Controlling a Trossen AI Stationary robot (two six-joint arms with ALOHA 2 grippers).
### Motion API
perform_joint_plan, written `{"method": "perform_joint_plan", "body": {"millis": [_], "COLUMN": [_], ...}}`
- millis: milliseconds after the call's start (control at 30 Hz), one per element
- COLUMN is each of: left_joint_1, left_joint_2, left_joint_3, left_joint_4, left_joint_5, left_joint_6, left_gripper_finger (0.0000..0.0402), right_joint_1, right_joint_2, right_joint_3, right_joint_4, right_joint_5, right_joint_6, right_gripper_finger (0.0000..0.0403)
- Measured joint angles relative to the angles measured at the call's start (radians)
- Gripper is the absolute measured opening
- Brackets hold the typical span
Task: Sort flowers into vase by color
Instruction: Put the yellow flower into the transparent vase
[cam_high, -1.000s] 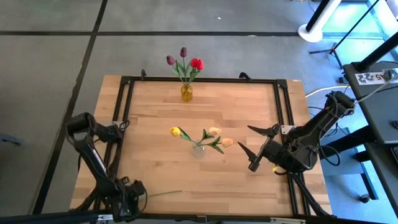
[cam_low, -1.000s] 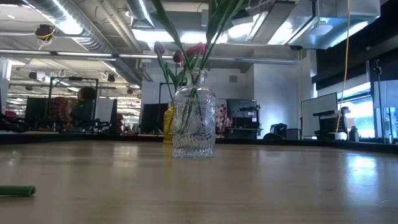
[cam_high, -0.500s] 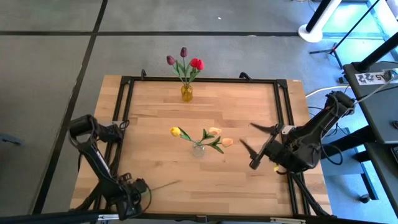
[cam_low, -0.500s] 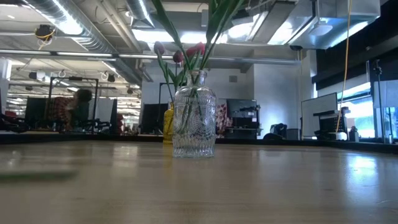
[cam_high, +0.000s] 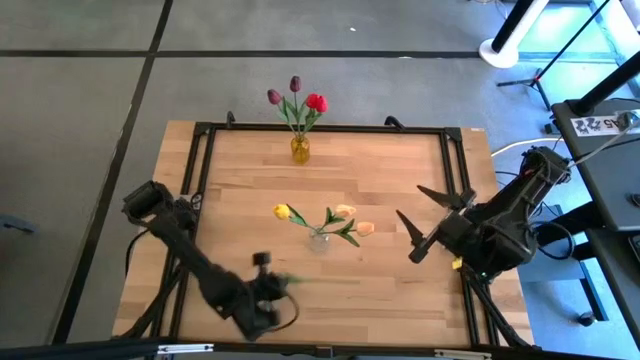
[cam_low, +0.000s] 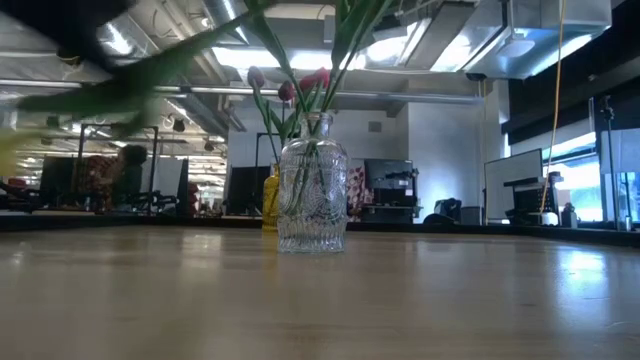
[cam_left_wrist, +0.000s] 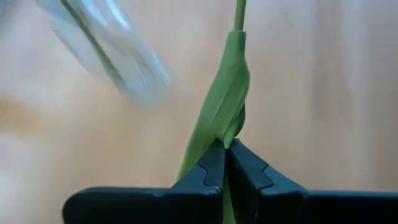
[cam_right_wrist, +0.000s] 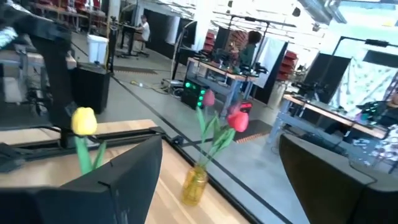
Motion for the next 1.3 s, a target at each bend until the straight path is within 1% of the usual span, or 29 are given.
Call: {"method": "perform_joint_plan", "body": {"millis": [67,100,167,233,267,333,433,500,567,667,733,833,867,967,1100,1167,1233,1300], "left_joint_1": [0.039,0.055,0.085,0.11,0.122,0.141,0.165,0.18,0.194,0.209,0.214,0.221,0.222,0.222,0.218,0.217,0.217,0.223], "left_joint_2": [0.0,0.0,0.0,0.0,0.0,-0.001,-0.001,-0.002,-0.002,-0.002,-0.002,-0.002,-0.002,-0.002,-0.002,-0.002,-0.002,-0.003], "left_joint_3": [0.04,0.06,0.093,0.112,0.117,0.119,0.119,0.119,0.119,0.119,0.119,0.119,0.119,0.119,0.119,0.119,0.119,0.119], "left_joint_4": [0.008,0.02,0.093,0.22,0.293,0.435,0.598,0.657,0.674,0.678,0.679,0.679,0.68,0.68,0.68,0.68,0.68,0.68], "left_joint_5": [-0.124,-0.165,-0.185,-0.172,-0.149,-0.065,0.057,0.073,0.072,0.076,0.103,0.174,0.189,0.189,0.186,0.179,0.162,0.149], "left_joint_6": [0.127,0.191,0.339,0.5,0.582,0.718,0.84,0.922,1.007,1.094,1.156,1.277,1.321,1.447,1.601,1.668,1.724,1.778], "left_gripper_finger": [0.0002,0.0002,0.0002,0.0002,0.0002,0.0002,0.0002,0.0002,0.0002,0.0002,0.0002,0.0002,0.0002,0.0002,0.0002,0.0002,0.0002,0.0002], "right_joint_1": [0.006,0.013,0.026,0.027,0.028,0.026,0.025,0.024,0.014,0.009,-0.007,-0.055,-0.075,-0.13,-0.133,-0.129,-0.131,-0.134], "right_joint_2": [0.01,0.013,0.02,0.032,0.035,0.04,0.04,0.04,0.041,0.04,0.046,0.078,0.099,0.168,0.218,0.238,0.252,0.265], "right_joint_3": [0.0,0.0,-0.001,-0.001,-0.001,-0.002,-0.002,-0.002,-0.002,-0.002,-0.001,-0.001,-0.001,-0.002,-0.002,-0.002,-0.002,-0.002], "right_joint_4": [-0.005,-0.006,-0.02,-0.05,-0.069,-0.122,-0.236,-0.323,-0.4,-0.519,-0.595,-0.699,-0.709,-0.66,-0.571,-0.55,-0.522,-0.456], "right_joint_5": [-0.016,-0.029,-0.073,-0.131,-0.156,-0.203,-0.277,-0.331,-0.381,-0.483,-0.563,-0.744,-0.805,-0.957,-1.125,-1.16,-1.15,-1.145], "right_joint_6": [0.041,0.063,0.126,0.204,0.25,0.349,0.526,0.677,0.837,1.097,1.254,1.469,1.523,1.575,1.63,1.688,1.763,1.821], "right_gripper_finger": [0.0324,0.0324,0.0324,0.0324,0.0324,0.0324,0.0324,0.0324,0.0324,0.0324,0.0324,0.0324,0.0324,0.0324,0.0324,0.0324,0.0324,0.0324]}}
